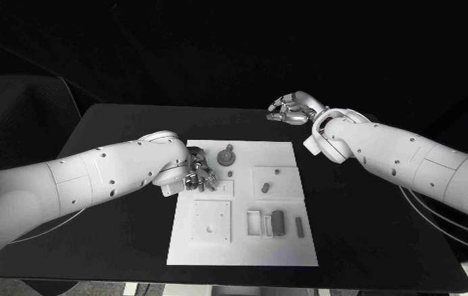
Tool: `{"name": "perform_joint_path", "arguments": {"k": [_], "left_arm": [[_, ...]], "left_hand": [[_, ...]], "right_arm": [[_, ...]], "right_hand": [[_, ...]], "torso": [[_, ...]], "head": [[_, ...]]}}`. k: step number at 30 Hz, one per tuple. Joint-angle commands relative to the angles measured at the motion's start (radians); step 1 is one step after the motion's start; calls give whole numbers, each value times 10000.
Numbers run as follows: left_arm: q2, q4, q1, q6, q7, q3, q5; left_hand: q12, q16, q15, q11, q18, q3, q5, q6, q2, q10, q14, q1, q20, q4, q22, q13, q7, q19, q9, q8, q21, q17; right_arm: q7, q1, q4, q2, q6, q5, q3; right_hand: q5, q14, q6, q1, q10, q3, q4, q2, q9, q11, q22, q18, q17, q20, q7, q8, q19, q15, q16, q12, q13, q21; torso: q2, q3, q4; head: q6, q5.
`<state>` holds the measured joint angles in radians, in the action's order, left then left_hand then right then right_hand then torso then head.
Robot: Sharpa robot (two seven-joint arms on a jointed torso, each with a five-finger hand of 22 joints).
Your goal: Assemble the parts on the task board
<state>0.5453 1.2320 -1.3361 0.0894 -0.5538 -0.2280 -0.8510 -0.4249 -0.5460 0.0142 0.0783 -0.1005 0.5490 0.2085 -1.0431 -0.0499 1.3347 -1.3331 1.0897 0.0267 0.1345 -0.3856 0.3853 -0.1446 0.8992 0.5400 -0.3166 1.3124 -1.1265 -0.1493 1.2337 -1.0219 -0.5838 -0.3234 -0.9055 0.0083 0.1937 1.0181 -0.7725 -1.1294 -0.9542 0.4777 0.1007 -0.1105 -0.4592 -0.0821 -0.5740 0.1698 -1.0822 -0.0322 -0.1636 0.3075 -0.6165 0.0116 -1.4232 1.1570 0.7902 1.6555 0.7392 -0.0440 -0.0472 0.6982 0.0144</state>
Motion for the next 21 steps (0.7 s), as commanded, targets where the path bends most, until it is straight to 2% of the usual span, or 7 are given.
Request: {"name": "perform_joint_path", "arguments": {"k": [1, 15, 21], "left_arm": [[-15, -25, 41, -71, -148, -22, 88], [-119, -88, 40, -282, -170, -9, 100], [-178, -131, 35, -147, -210, -10, 87]], "left_hand": [[-62, -14, -9, -30, -248, 58, 21, -83, 329, 67, -41, 395, 18, -19, -12, 15, -6, 28, 14, -34, 46, -11], [-89, -42, -15, -36, -235, -4, -17, -162, 241, 117, -88, 320, 12, -66, -28, 31, -3, 67, 22, -74, 86, -37], [-98, -52, -18, -39, -232, -25, -28, -188, 224, 136, -105, 288, 10, -86, -33, 37, -1, 82, 25, -86, 100, -45]], "right_arm": [[-44, -4, -6, 8, 130, -43, 2], [-47, -4, -8, 15, 132, -43, 2], [-45, -4, -8, 9, 135, -43, 2]], "right_hand": [[-52, -73, 28, 95, 33, -8, -71, 9, -2, -9, 16, -102, 17, -20, -66, 58, 74, 17, 59, -19, -12, 190], [-51, -74, 30, 102, 34, -8, -72, 7, -1, -10, 17, -102, 18, -20, -66, 58, 75, 16, 58, -18, -14, 190], [-51, -74, 31, 104, 34, -8, -72, 7, -1, -10, 18, -102, 19, -20, -66, 58, 75, 16, 58, -18, -15, 190]], "torso": [[3, 1, 4], [4, 5, 8], [5, 14, 10]], "head": [[4, -2], [4, -4], [10, 0]]}}
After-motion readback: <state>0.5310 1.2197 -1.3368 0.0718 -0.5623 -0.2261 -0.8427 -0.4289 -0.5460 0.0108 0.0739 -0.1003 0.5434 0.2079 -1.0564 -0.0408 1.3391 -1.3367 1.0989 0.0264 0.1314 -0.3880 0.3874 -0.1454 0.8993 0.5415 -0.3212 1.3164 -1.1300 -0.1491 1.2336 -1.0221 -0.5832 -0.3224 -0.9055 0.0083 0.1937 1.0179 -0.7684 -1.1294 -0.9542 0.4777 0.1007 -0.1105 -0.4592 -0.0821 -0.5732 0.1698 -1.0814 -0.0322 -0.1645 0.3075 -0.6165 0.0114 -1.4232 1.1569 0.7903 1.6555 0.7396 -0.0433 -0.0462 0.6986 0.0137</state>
